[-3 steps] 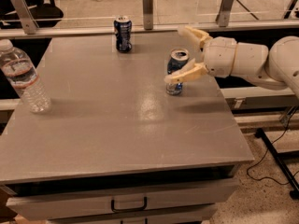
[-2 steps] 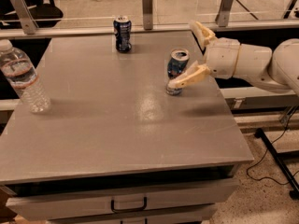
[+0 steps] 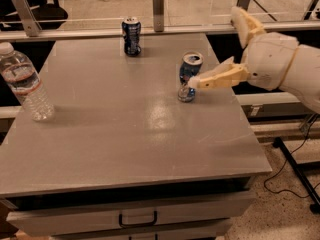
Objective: Place redbull can upright
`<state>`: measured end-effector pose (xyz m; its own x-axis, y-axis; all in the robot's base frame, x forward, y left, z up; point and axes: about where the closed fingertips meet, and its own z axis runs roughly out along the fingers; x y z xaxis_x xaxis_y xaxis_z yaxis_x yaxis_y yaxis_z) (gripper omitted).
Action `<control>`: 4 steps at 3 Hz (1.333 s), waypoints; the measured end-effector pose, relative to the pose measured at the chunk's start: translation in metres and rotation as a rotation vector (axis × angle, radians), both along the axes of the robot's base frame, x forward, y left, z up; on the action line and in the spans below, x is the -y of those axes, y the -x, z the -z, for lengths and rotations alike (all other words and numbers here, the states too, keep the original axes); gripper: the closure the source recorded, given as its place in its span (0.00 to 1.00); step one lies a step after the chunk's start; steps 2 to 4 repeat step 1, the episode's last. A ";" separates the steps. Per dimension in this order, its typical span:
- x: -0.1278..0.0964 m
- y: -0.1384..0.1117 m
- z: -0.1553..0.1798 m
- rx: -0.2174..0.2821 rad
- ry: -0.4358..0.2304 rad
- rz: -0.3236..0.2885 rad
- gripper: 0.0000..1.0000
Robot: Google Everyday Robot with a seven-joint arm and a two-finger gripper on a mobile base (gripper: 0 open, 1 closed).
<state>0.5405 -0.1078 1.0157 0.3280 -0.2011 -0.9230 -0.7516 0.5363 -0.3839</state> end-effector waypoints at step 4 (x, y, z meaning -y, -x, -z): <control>0.030 0.017 -0.002 -0.003 0.000 0.070 0.00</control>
Offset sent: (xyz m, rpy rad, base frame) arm 0.0000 0.0000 0.0000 0.0000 0.0000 0.0000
